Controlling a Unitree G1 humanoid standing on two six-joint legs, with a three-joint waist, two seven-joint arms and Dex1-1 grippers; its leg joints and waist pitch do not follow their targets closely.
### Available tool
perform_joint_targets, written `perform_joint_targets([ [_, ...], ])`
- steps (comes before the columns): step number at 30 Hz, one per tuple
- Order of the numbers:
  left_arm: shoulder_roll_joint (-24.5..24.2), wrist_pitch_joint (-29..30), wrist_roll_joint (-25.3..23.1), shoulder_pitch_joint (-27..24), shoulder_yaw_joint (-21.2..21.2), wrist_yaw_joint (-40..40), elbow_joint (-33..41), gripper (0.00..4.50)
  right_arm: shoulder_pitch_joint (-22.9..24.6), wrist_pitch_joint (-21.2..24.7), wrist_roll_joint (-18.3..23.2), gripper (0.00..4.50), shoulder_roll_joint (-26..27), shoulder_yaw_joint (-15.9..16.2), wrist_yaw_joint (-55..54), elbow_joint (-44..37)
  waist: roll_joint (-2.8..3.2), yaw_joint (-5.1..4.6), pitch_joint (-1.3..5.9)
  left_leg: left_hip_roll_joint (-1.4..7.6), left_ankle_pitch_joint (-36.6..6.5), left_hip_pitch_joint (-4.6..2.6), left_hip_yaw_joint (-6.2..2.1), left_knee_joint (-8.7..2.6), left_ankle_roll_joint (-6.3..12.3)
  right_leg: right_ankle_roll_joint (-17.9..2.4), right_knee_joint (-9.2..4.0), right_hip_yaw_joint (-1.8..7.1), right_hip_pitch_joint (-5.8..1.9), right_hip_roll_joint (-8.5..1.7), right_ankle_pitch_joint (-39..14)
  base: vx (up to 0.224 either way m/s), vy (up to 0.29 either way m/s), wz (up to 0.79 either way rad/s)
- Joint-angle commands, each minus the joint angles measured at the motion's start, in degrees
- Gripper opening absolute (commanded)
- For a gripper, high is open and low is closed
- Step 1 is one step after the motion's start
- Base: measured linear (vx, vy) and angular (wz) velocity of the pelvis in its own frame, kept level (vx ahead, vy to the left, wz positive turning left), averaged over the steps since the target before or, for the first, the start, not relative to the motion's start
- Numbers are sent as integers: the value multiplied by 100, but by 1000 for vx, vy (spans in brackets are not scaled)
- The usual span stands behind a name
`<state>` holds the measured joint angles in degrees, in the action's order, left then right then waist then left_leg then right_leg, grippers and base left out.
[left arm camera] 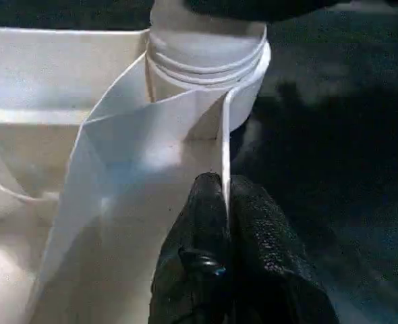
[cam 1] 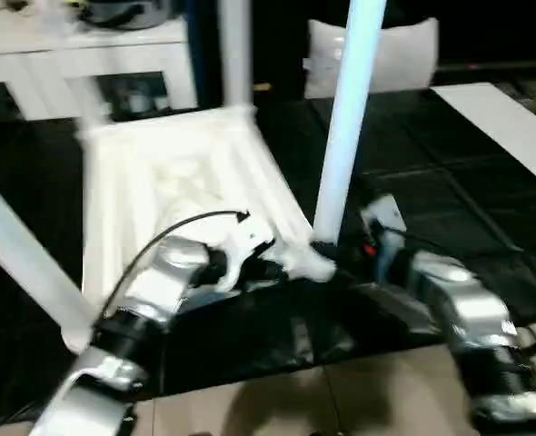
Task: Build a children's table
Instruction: Rotate leg to tighten
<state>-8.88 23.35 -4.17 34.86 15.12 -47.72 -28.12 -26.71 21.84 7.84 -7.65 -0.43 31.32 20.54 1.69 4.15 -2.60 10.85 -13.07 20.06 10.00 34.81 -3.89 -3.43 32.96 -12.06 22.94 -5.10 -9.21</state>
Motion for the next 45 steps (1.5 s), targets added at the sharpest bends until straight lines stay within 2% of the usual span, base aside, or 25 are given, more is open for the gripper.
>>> perform_joint_targets([
  [1, 572, -141, 168, 297, 162, 227, 173, 0, -137, 155, -4, 199, 501, 202, -562, 350, -70, 60, 408, 221, -226, 54, -146, -340, 369, 329, -578, 387, -413, -497, -2119, 0, 0, 0],
  [4, 701, -95, 108, 316, 129, 443, 156, 0, -174, 32, -95, 199, 601, 114, -831, 448, -22, 114, 459, 321, -24, 45, -183, -346, 460, 73, -453, 458, -420, -551, -1497, 0, 0, 0],
  [6, 704, -112, 72, 298, 148, 474, 179, 0, -132, -106, -121, 253, 592, 135, -793, 400, -23, 128, 463, 342, 83, 42, -180, -336, 530, -91, -394, 488, -413, -565, -1168, 0, 0, 0],
  [7, 684, -126, 83, 271, 160, 470, 200, 0, -93, -213, -41, 253, 599, 71, -728, 317, -24, 134, 459, 342, 84, 42, -176, -336, 547, -141, -385, 496, -415, -573, -1121, 0, 0, 0],
  [8, 647, -153, 93, 251, 176, 429, 209, 0, -73, -226, 17, 274, 571, 32, -650, 252, -2, 149, 462, 336, 92, 41, -168, -333, 572, -210, -375, 506, -421, -576, -1042, 0, 0, 0],
  [11, 574, -280, 55, 221, 224, 320, 199, 0, -57, -306, 34, 284, 476, 9, -525, 198, -11, 174, 458, 334, 76, 40, -158, -333, 600, -309, -356, 518, -429, -578, -981, 0, 0, 0],
  [17, 308, -616, 86, 145, 219, -30, 188, 0, 86, -271, 177, 324, 95, -8, 0, -85, -17, 270, 462, 353, 75, 17, -151, -328, 629, -282, -342, 538, -418, -575, -1011, 0, 0, 0],
  [18, 121, -688, 149, 87, 223, -306, 228, 0, 152, -243, 266, 337, -151, 6, 343, -168, -11, 279, 451, 356, 58, 19, -152, -333, 626, -310, -344, 537, -411, -576, -1009, 0, 0, 0],
  [23, -236, -926, 236, -14, 295, -893, 288, 0, 211, -354, 405, 367, -624, 64, 1166, -235, 2, 369, 437, 353, -212, -5, -138, -344, 579, -248, -381, 532, -411, -573, -1297, 0, 0, 0],
  [24, -478, -1224, 282, -70, 404, -1352, 319, 0, 251, -644, 384, 377, -999, 233, 1866, -250, 3, 413, 436, 358, -244, -16, -135, -342, 560, -219, -395, 531, -395, -577, -1358, 0, 0, 0],
  [25, -486, -1228, 285, -72, 407, -1369, 322, 0, 253, -657, 381, 385, -1013, 241, 1891, -249, 6, 434, 436, 359, -292, -16, -139, -342, 546, -187, -390, 529, -395, -577, -1394, 0, 0, 0],
  [26, -630, -1305, 350, -107, 461, -1687, 370, 0, 283, -902, 319, 394, -1257, 387, 2345, -227, 3, 462, 433, 363, -329, -20, -132, -343, 535, -162, -385, 538, -389, -581, -1402, 0, 0, 0],
  [31, -890, -1484, 394, -152, 614, -2258, 437, 0, 361, -1354, 188, 394, -1580, 657, 2962, -204, -3, 534, 441, 376, -236, -9, -129, -337, 555, -221, -352, 543, -389, -573, -1302, 0, 0, 0],
  [33, -1074, -1661, 342, -168, 766, -2583, 422, 0, 436, -1641, 125, 394, -1798, 903, 3459, -199, -33, 581, 458, 385, -187, -6, -137, -328, 574, -299, -318, 537, -394, -577, -1221, 0, 0, 0],
  [35, -1185, -1832, 295, -170, 881, -2799, 363, 0, 474, -1596, 255, 394, -1923, 1033, 3940, -234, -29, 589, 448, 398, -214, -1, -133, -329, 613, -293, -330, 544, -389, -573, -1265, 0, 0, 0],
  [36, -1250, -1929, 295, -165, 939, -2937, 342, 0, 469, -1435, 408, 394, -1999, 1086, 4285, -261, -56, 594, 444, 394, -232, 3, -131, -332, 631, -284, -329, 541, -391, -570, -1315, 0, 0, 0],
  [37, -1297, -2012, 299, -154, 972, -3037, 320, 0, 455, -1334, 516, 394, -2050, 1120, 4516, -262, -44, 607, 438, 384, -289, -3, -130, -329, 643, -266, -347, 535, -389, -569, -1395, 0, 0, 0],
  [38, -1329, -2065, 304, -146, 987, -3103, 305, 0, 441, -1269, 581, 379, -2083, 1143, 4659, -253, -57, 622, 436, 377, -351, 4, -121, -330, 658, -207, -366, 532, -403, -572, -1554, 0, 0, 0],
  [41, -1373, -2149, 299, -126, 988, -3219, 278, 0, 379, -1324, 591, 379, -2114, 1183, 4827, -106, -55, 664, 427, 383, -374, -16, -122, -339, 564, -95, -417, 521, -376, -570, -1830, 0, 0, 0],
  [42, -1411, -2204, 287, -110, 998, -3298, 263, 0, 341, -1345, 604, 358, -2132, 1214, 4964, -16, -59, 673, 435, 381, -355, -17, -122, -339, 540, -90, -411, 521, -379, -569, -1824, 0, 0, 0],
  [44, -1411, -2204, 287, -110, 998, -3298, 263, 0, 341, -1345, 604, 350, -2132, 1214, 4964, -16, -57, 680, 437, 383, -340, -11, -123, -337, 532, -96, -407, 521, -379, -567, -1783, 0, 0, 0],
  [45, -1431, -2231, 285, -104, 1009, -3336, 258, 0, 321, -1341, 636, 331, -2137, 1221, 5039, 23, -57, 683, 441, 392, -295, -11, -130, -338, 521, -108, -394, 526, -378, -569, -1729, 0, 0, 0],
])
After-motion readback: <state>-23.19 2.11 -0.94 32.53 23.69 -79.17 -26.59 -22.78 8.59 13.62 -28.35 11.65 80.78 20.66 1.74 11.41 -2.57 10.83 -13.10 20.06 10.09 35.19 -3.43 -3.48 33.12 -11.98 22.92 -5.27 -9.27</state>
